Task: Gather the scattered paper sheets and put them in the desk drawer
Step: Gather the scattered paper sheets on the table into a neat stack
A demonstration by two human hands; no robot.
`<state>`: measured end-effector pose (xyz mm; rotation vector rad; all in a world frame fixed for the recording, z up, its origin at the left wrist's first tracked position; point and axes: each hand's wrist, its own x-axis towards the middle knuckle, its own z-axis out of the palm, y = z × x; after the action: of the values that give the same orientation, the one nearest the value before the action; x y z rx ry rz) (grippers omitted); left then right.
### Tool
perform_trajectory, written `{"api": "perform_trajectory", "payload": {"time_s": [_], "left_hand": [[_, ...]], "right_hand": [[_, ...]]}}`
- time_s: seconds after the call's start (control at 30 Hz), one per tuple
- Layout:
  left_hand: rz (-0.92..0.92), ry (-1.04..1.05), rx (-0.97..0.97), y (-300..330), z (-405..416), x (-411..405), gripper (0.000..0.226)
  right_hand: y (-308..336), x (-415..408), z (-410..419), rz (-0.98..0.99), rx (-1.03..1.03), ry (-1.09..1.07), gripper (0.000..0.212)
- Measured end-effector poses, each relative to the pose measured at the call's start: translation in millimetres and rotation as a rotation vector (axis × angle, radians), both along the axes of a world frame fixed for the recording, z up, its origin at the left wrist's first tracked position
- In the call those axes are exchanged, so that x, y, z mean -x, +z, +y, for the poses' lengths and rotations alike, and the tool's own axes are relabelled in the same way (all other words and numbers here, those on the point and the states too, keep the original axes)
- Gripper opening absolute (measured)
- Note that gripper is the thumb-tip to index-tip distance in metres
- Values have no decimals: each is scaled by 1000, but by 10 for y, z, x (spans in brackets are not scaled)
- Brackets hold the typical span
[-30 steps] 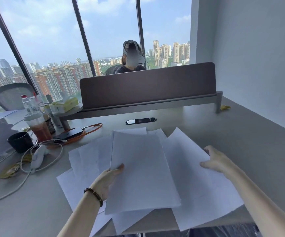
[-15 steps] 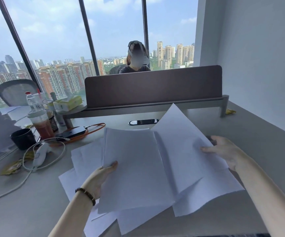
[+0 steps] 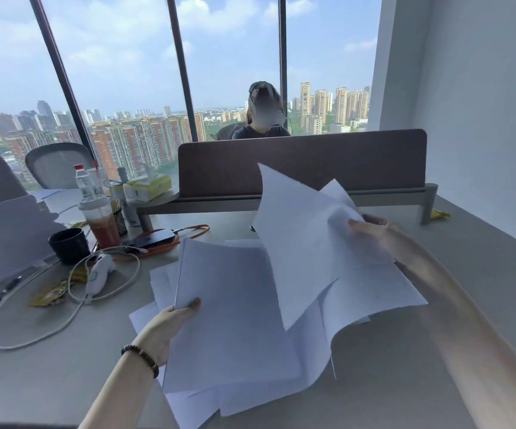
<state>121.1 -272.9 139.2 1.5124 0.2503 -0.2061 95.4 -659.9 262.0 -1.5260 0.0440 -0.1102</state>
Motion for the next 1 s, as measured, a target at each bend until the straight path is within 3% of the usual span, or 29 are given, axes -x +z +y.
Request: {"api": "perform_trajectory", "payload": {"time_s": [0.23, 0.47, 0.57, 0.63, 0.7, 0.8, 0.9, 1.0], "left_hand": [[25, -6, 69, 16, 175, 46, 24], [46, 7, 134, -49, 266, 38, 25], [72, -14, 149, -64, 280, 26, 28], [82, -14, 148, -80, 293, 9, 30], [91, -12, 152, -90, 307, -13, 33], [100, -16, 162, -105, 296, -59, 31], [118, -17, 153, -99, 224, -94, 29], [132, -37, 135, -117, 130, -153, 32]], "right_hand": [[-194, -253, 76, 24, -131, -25, 28], [-840, -325, 267, 279, 56, -109, 11], [-1151, -370, 313, 338, 421, -118, 8], [-1248, -380, 341, 356, 756, -135, 20], [-1270, -376, 386, 342, 900, -155, 36], [-1279, -413, 444, 321, 916, -172, 48], [-1288, -432, 460, 299, 801, -154, 50], [-1325, -422, 425, 353, 679, -135, 35]]}}
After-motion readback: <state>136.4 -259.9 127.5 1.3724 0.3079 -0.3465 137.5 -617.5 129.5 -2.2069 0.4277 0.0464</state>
